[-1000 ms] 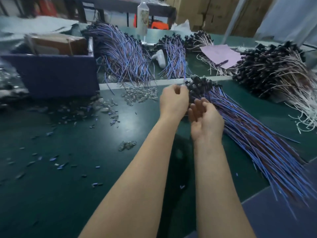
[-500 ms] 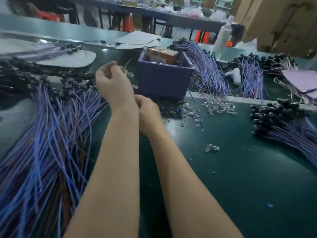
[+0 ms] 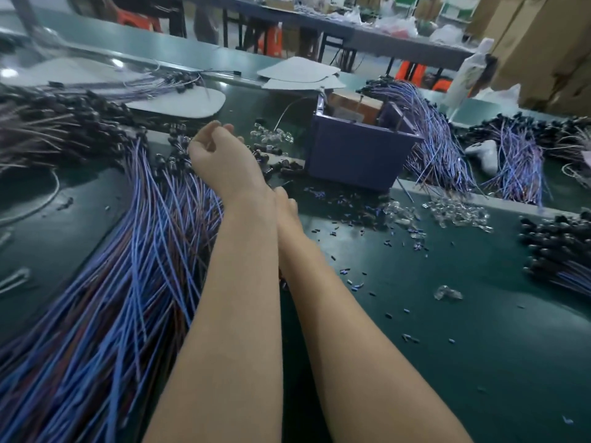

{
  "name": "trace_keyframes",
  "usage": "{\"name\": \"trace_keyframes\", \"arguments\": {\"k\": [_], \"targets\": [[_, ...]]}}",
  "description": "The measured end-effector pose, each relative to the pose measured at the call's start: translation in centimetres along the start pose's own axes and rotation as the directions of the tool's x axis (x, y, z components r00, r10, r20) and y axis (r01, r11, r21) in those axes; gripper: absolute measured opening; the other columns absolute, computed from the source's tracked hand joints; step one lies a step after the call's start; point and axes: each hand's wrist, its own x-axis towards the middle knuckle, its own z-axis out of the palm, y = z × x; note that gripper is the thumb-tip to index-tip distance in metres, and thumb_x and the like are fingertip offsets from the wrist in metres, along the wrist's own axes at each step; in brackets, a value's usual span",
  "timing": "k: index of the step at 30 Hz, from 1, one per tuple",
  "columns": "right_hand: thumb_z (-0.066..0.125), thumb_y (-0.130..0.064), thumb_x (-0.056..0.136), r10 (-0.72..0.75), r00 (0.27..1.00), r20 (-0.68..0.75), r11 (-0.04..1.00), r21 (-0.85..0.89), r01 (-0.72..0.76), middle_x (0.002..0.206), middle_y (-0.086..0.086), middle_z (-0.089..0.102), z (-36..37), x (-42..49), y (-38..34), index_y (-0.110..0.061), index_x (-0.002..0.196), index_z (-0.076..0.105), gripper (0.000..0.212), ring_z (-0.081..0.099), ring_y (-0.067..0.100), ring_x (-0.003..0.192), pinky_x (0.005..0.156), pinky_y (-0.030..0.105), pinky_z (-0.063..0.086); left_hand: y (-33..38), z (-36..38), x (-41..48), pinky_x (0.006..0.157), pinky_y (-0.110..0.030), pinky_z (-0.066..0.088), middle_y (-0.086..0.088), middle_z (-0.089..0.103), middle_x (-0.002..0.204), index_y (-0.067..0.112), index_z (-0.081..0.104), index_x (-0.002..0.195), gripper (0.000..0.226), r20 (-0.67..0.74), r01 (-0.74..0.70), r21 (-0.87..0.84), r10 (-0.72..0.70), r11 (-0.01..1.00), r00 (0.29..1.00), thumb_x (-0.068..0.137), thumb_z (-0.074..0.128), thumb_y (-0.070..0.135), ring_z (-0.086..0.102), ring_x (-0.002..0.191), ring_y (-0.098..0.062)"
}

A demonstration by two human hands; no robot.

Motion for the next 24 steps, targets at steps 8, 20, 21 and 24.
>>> {"name": "trace_keyframes", "arguments": {"k": [8,20,21,24], "targets": [[0.044,-0.021,0.089,-0.033,0.984,0.175,0.996,-0.070,0.046,0.119,0.010,0.040,-1.6,-0.4,1.2,-0.020,0.126,0.038,0.037,0.028,0.033,0.118,0.094,0.043,0.025,-0.5,0.4,-0.5,0.071,-0.024,0.042,-0.001,0.059,0.087,0.013,0.052,0.093,0.017,0.004,0.015,-0.037,-0.015,0.999,1.000,0.091,0.040,0.000,0.053,0.073,-0.012],[0.049,-0.026,0.096,0.104,0.817,-0.567,0.994,0.071,-0.078,0.091,-0.007,0.059,-11.4,-6.2,9.0,-0.022,0.102,0.057,0.011,0.056,0.025,0.100,0.098,0.041,0.035,-4.0,2.2,-4.2,0.080,-0.027,0.049,-0.007,0.071,0.086,0.011,0.065,0.089,0.030,0.745,-0.624,0.661,-0.260,0.417,0.615,0.100,0.041,0.027,0.063,0.083,-0.020],[0.049,-0.026,0.096,0.162,0.779,-0.605,0.987,0.089,-0.135,0.092,-0.007,0.061,-11.8,-6.9,10.2,-0.022,0.101,0.058,0.012,0.056,0.024,0.101,0.099,0.042,0.035,-4.4,2.5,-4.9,0.072,-0.025,0.049,-0.004,0.069,0.079,0.013,0.065,0.090,0.026,0.782,-0.646,0.619,-0.275,0.447,0.559,0.099,0.043,0.024,0.062,0.076,-0.017],[0.048,-0.027,0.096,0.404,0.607,-0.684,0.905,0.204,-0.373,0.104,0.000,0.065,-12.6,-9.0,13.2,-0.020,0.104,0.059,0.015,0.053,0.024,0.107,0.099,0.038,0.028,-5.6,3.1,-6.4,0.060,-0.025,0.043,-0.003,0.067,0.078,0.013,0.065,0.096,0.021,0.837,-0.722,0.547,-0.289,0.423,0.465,0.098,0.045,0.019,0.057,0.064,-0.012]]}}
